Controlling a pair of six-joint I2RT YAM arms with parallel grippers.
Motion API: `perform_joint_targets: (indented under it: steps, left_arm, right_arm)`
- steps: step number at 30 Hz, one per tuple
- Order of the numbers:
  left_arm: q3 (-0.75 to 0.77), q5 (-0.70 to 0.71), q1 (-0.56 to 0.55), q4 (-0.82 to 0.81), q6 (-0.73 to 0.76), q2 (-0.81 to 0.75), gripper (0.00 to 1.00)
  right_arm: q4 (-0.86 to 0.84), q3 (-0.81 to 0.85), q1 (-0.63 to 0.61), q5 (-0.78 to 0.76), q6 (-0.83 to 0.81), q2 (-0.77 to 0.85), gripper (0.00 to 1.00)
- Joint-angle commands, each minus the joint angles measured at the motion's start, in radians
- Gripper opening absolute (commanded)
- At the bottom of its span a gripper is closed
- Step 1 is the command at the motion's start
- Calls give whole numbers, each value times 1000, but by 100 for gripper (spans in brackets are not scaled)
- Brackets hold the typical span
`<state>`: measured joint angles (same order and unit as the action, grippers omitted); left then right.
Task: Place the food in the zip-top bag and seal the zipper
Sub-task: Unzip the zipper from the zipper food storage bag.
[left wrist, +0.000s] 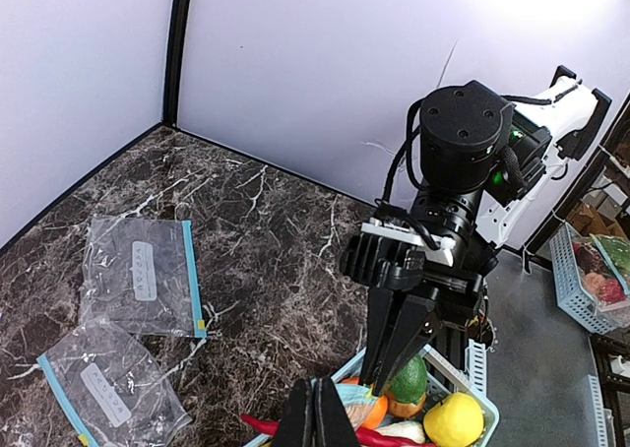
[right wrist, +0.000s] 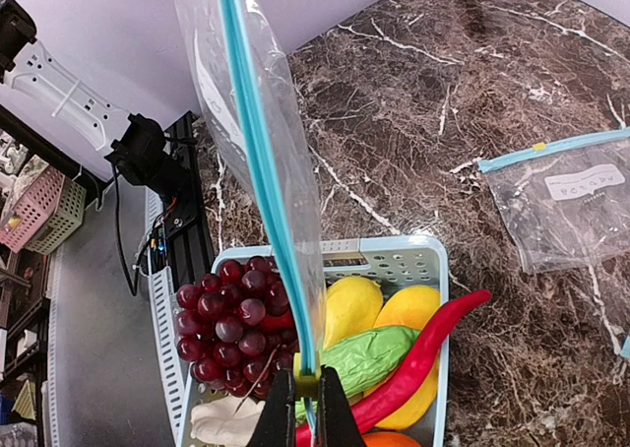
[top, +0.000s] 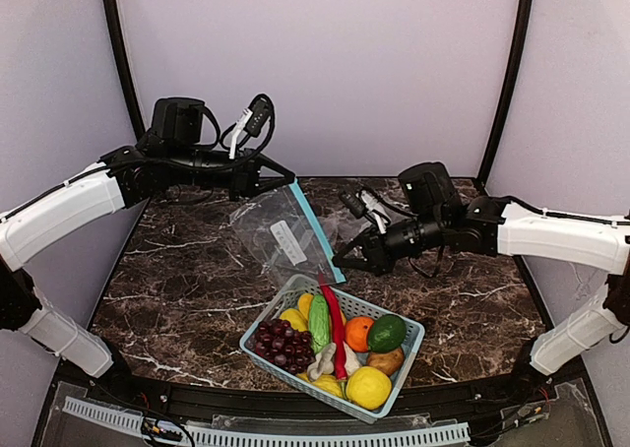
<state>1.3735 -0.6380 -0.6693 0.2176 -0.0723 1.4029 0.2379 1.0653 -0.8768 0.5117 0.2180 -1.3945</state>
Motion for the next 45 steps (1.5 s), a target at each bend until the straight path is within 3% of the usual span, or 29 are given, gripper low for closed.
perform_joint_targets:
  steps: [1, 18, 23, 30, 33, 38, 45]
  left_arm:
    - [-9, 17, 15, -29, 4, -43, 1]
    - [-15, 17, 28, -11, 33, -53, 1]
    - [-31, -66, 27, -13, 53, -47, 1]
    - [-65, -307, 25, 31, 124, 6, 1]
    - [-65, -345, 21, 40, 134, 17, 1]
    - [-64, -377, 13, 45, 141, 32, 1]
    - [-64, -385, 11, 50, 143, 40, 1]
  right_arm:
    - [29, -31, -4, -1, 13, -25, 0]
    - [32, -50, -6, 10, 15, -31, 0]
    - [25, -45, -7, 30, 22, -12, 0]
    - [-21, -26, -7, 13, 24, 55, 40]
    - [-61, -37, -9, -57, 26, 82, 49]
    - [-133, -46, -37, -180, 25, 93, 49]
    - [-186, -26, -62, -178, 7, 48, 40]
